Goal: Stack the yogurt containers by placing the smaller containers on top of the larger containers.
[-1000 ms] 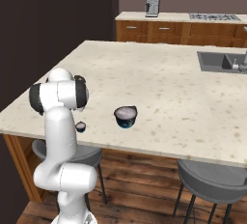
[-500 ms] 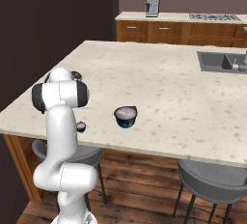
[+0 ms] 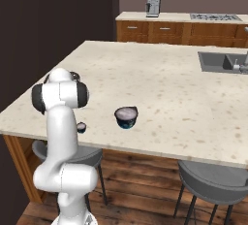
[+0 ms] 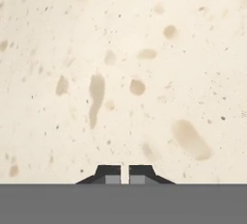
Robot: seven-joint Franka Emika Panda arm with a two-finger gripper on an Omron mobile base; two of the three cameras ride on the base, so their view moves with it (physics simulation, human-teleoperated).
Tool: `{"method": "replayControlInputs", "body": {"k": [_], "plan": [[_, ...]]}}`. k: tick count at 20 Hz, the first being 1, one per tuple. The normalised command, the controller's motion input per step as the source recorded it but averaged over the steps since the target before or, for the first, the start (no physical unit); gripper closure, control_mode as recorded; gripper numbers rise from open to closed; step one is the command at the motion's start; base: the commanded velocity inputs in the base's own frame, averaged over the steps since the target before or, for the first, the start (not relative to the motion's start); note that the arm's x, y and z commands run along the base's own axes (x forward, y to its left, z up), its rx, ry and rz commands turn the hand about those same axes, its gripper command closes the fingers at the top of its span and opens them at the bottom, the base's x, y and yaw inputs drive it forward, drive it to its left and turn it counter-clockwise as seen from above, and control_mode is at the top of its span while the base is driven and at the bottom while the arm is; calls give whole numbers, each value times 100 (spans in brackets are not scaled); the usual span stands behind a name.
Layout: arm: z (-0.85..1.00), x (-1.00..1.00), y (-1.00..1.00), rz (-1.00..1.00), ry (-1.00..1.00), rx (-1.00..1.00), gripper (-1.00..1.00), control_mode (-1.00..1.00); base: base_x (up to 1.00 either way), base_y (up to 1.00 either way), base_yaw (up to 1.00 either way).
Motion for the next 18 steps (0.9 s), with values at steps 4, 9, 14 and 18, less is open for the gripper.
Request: {"method": "replayControlInputs", "body": {"k": [4,9,14,18], "plan": [[9,0,1,-15,0,7,100,-100,0,0,0],[32,0,0,-23,0,12,100,-100,0,0,0],[48,-16,-6,-24,-4,11,100,-100,0,0,0],[75,-35,-23,-23,-11,13,100,-100,0,0,0]]}}
